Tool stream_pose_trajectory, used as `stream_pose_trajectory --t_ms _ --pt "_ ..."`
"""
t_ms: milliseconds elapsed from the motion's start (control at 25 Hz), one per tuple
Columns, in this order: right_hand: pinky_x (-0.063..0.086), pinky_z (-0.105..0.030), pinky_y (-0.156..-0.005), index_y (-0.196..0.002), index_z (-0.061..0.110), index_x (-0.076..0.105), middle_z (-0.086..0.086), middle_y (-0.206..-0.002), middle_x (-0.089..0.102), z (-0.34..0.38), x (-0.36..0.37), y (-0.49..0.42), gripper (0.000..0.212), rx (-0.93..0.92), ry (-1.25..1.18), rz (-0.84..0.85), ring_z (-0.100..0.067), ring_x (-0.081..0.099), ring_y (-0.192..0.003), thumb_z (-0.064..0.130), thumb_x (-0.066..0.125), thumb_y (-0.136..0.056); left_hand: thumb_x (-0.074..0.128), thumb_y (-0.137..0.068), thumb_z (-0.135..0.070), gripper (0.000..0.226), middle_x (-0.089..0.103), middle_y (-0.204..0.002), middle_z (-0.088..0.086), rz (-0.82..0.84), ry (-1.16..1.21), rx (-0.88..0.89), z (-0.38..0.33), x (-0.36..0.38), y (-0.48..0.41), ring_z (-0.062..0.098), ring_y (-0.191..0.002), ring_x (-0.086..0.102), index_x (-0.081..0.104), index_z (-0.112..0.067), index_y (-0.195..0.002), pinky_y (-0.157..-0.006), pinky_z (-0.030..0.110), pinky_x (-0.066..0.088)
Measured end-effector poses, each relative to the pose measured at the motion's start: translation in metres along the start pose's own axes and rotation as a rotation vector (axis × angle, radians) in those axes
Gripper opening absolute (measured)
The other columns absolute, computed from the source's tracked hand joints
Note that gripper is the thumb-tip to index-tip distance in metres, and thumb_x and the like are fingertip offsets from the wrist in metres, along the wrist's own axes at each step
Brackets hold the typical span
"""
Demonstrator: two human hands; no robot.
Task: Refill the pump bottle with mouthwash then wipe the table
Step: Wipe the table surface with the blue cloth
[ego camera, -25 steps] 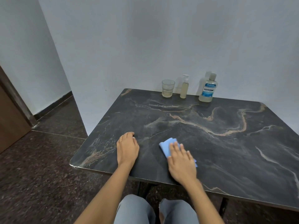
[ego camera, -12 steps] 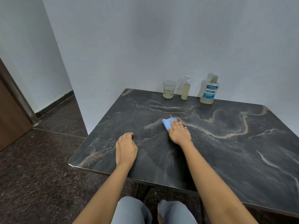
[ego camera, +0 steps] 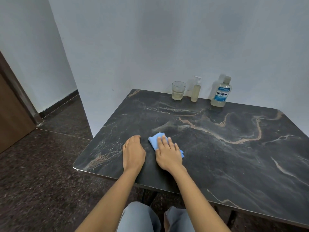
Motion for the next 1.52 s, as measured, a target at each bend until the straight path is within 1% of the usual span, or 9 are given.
stream_pose_trajectory --t_ms 120,280,520,720,960,1120,1240,1400,1520 --pt "0.004 -0.04 -0.119 -0.153 0.021 0.007 0.001 -0.161 0.001 0.007 -0.01 -0.049 0.054 -0.006 -0.035 0.03 -0.019 0.002 -0.148 0.028 0.019 -0.1 0.038 -0.096 -0.005 0.04 0.054 -0.137 0.006 0.005 -0.014 -0.001 0.001 0.0 0.0 0.024 -0.129 0.044 0.05 -0.01 -0.134 -0.109 0.035 0.027" --pt "0.009 -0.043 -0.118 -0.153 0.016 0.01 -0.003 -0.161 0.003 -0.043 -0.042 -0.093 0.054 0.107 -0.027 0.017 -0.021 0.005 -0.148 0.026 0.02 -0.1 0.038 -0.095 -0.005 0.041 0.054 -0.137 0.004 0.002 -0.005 -0.003 0.002 0.0 -0.002 0.022 -0.129 0.044 0.05 -0.012 -0.134 -0.109 0.034 0.027" --pt "0.006 -0.042 -0.119 -0.153 0.017 0.003 -0.001 -0.161 -0.003 -0.135 -0.057 -0.044 0.055 0.322 -0.068 0.043 -0.02 0.0 -0.148 0.028 0.015 -0.101 0.04 -0.094 -0.005 0.041 0.053 -0.136 0.002 -0.006 -0.045 0.008 0.002 0.004 -0.003 0.022 -0.128 0.044 0.051 -0.013 -0.133 -0.108 0.035 0.028" --pt "0.003 -0.041 -0.118 -0.153 0.02 0.002 0.0 -0.161 -0.004 -0.057 -0.014 0.005 0.055 0.13 0.07 0.023 -0.022 -0.003 -0.148 0.032 0.018 -0.101 0.04 -0.093 -0.005 0.043 0.052 -0.137 0.003 -0.015 -0.066 0.024 0.002 0.005 -0.003 0.022 -0.129 0.044 0.049 -0.012 -0.134 -0.109 0.035 0.029" --pt "0.003 -0.043 -0.119 -0.153 0.018 0.003 -0.003 -0.161 -0.005 0.028 -0.009 -0.072 0.054 -0.023 -0.008 0.105 -0.024 -0.004 -0.148 0.029 0.017 -0.102 0.039 -0.094 -0.006 0.043 0.051 -0.139 0.004 -0.01 -0.066 0.006 0.001 0.002 -0.002 0.023 -0.131 0.043 0.048 -0.012 -0.136 -0.109 0.033 0.027" --pt "0.003 -0.042 -0.12 -0.153 0.018 0.005 -0.004 -0.161 -0.004 0.015 -0.023 -0.119 0.053 0.101 -0.111 0.085 -0.022 -0.003 -0.148 0.025 0.016 -0.101 0.038 -0.094 -0.005 0.044 0.051 -0.14 0.004 -0.017 -0.054 0.002 0.001 0.002 -0.003 0.023 -0.131 0.042 0.048 -0.012 -0.136 -0.109 0.034 0.026" --pt "0.004 -0.043 -0.12 -0.153 0.013 0.007 -0.007 -0.161 -0.002 -0.045 -0.046 -0.128 0.055 0.223 -0.091 0.011 -0.025 -0.001 -0.148 0.023 0.019 -0.1 0.038 -0.095 -0.005 0.042 0.052 -0.139 0.004 -0.022 -0.048 -0.001 0.002 0.002 -0.003 0.023 -0.13 0.044 0.049 -0.012 -0.135 -0.109 0.034 0.027" --pt "0.003 -0.043 -0.12 -0.153 0.014 0.005 -0.007 -0.161 -0.004 -0.144 -0.07 -0.088 0.054 0.424 -0.101 -0.021 -0.025 -0.001 -0.148 0.025 0.017 -0.101 0.039 -0.096 -0.006 0.04 0.053 -0.137 0.004 -0.024 -0.051 0.01 0.002 0.002 -0.003 0.023 -0.128 0.045 0.05 -0.012 -0.134 -0.108 0.034 0.028" --pt "0.002 -0.043 -0.12 -0.153 0.015 0.003 -0.005 -0.161 -0.005 -0.151 -0.06 -0.037 0.054 0.522 -0.112 -0.052 -0.025 -0.004 -0.148 0.028 0.016 -0.102 0.039 -0.095 -0.006 0.041 0.052 -0.137 0.004 -0.013 -0.065 0.02 0.0 0.003 -0.002 0.024 -0.129 0.045 0.049 -0.012 -0.135 -0.108 0.036 0.028"
Point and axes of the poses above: each hand's wrist, its own y-axis away from the middle knuckle, its own x-axis out of the palm, z = x × y, the point moved 4 cm from there along -y, towards the middle knuckle
